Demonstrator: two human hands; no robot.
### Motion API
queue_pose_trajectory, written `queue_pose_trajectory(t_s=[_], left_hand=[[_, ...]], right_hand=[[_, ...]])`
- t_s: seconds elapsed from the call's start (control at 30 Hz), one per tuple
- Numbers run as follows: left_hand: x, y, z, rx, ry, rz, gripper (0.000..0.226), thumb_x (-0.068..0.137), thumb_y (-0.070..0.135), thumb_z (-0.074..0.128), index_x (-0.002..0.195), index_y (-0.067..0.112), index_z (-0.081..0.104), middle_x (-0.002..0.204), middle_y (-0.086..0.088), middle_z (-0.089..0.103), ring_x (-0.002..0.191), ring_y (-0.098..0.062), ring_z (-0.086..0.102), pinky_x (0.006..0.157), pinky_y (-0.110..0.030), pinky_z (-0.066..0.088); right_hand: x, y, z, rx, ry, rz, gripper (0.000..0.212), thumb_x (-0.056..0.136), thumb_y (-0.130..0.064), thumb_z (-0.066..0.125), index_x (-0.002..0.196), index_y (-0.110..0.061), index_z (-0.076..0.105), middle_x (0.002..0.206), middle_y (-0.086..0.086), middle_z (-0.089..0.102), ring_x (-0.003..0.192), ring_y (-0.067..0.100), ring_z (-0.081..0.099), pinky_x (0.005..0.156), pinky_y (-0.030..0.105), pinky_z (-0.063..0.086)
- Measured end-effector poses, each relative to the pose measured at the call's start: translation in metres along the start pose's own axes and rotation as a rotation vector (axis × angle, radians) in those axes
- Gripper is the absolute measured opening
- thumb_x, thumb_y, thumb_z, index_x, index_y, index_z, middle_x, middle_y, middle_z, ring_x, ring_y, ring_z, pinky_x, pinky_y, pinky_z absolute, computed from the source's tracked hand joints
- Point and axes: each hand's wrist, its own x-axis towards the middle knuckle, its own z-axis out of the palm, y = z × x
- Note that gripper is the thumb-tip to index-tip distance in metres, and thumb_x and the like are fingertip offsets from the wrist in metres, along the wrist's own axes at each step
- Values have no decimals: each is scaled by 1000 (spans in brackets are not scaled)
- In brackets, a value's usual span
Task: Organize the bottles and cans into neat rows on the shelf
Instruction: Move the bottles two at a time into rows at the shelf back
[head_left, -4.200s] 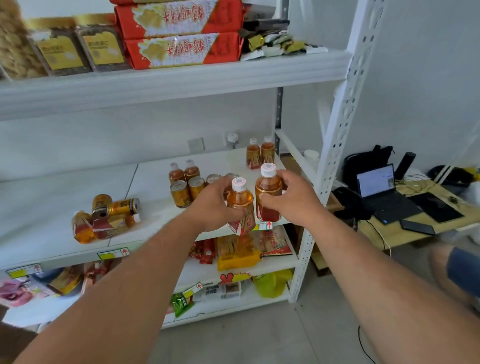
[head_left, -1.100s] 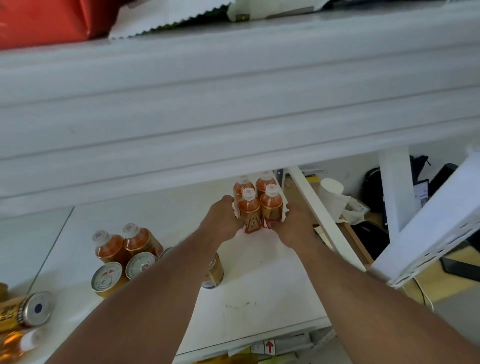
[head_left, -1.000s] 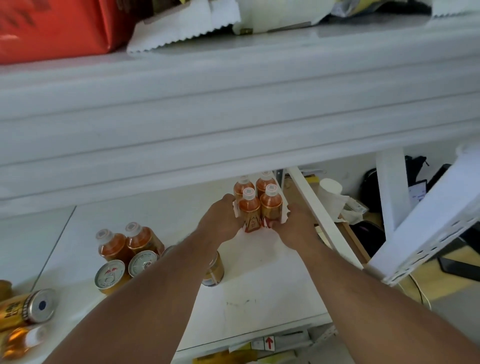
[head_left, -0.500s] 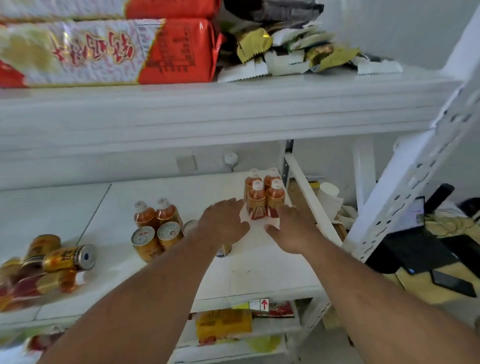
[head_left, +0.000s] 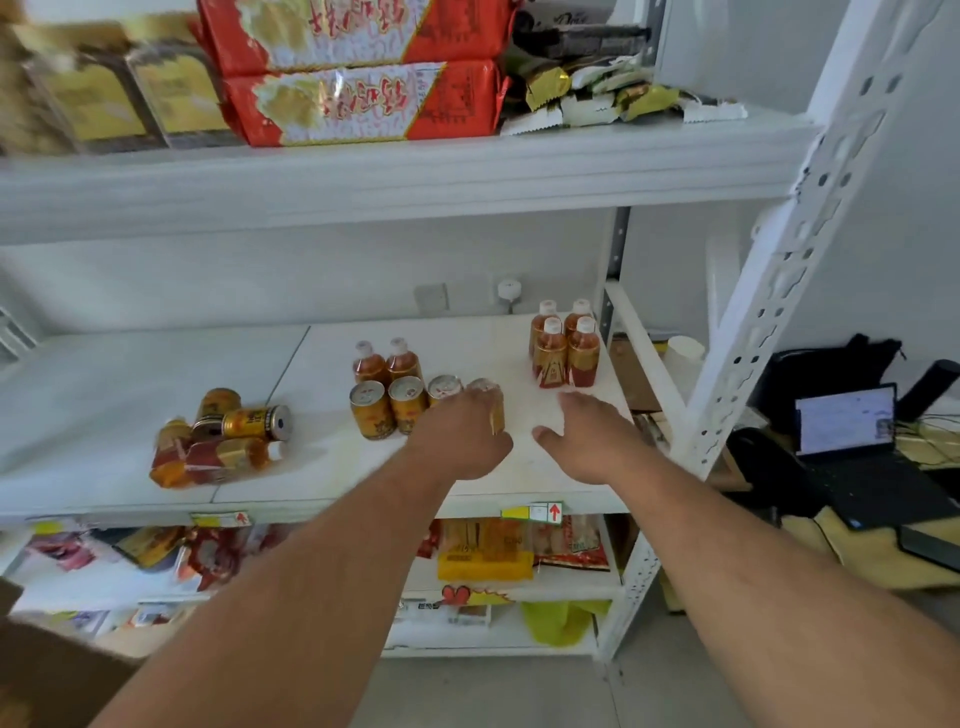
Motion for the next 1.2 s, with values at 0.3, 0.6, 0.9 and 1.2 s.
queue_pose_trajectory(t_s=[0.3,0.6,0.9,1.2], left_hand=[[-77,-62,-15,-7,26,-3,57,84,49,53,135,23,47,133,2,55,114,-23,55,86,-39,49],[-160,-145,-20,20,-9,-54,75,85,53,48,152,25,27,154,-1,36,135,-27,38,104,-45,39],[-177,-191,-29,-10,1,-107,75,86,52,49,153,26,24,158,2,30,138,-24,35,105,-44,38],[-127,-215,-39,-38,19,-125,76,88,54,49,153,25,24,158,2,30,139,-22,35,106,-39,38]], right_hand=[[-57,-77,24,-12,8,12,77,97,-60,44,157,-15,25,162,7,30,145,29,31,113,44,32],[-113,-172,73,-3,-31,-12,77,98,-58,46,157,-13,25,161,8,31,143,30,34,113,44,35],[-108,-218,87,-11,-39,-63,81,97,-59,46,158,-14,21,164,7,26,146,30,30,115,46,32],[-48,-227,81,-3,-8,-69,78,95,-62,48,154,-15,29,159,7,36,140,31,39,107,48,41]])
